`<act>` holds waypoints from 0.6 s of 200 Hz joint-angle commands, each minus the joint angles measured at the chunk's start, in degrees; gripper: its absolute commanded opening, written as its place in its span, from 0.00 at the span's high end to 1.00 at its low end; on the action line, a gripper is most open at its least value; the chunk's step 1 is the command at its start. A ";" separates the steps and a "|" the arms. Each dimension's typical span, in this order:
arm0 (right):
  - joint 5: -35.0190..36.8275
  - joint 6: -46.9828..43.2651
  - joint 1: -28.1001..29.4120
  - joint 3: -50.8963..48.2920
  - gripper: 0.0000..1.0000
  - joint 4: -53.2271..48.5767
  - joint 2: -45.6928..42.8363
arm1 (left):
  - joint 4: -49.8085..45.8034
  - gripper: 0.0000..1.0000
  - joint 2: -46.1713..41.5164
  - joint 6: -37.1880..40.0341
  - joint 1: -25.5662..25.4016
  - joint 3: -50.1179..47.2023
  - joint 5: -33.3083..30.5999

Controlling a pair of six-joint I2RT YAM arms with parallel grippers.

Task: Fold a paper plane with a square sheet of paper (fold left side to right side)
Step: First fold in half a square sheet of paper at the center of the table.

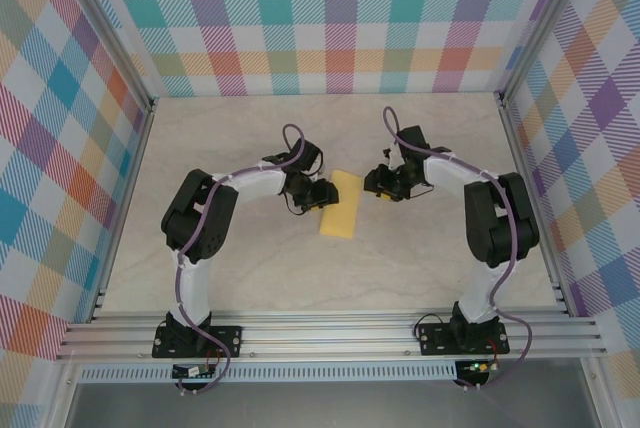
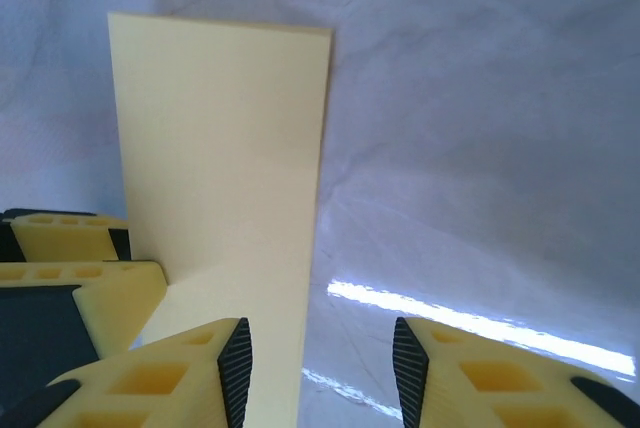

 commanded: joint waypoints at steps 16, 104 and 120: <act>3.34 -2.17 -0.56 -2.50 0.57 -2.24 -2.20 | -2.82 0.53 1.45 0.66 -1.11 1.86 -1.39; -0.27 -1.10 -0.52 -3.21 0.58 -0.02 -1.32 | -4.03 0.53 2.09 0.44 -1.22 2.65 -2.27; -1.59 -0.88 -0.54 -3.25 0.59 0.52 -1.11 | -4.06 0.53 2.21 0.41 -1.26 2.65 -2.22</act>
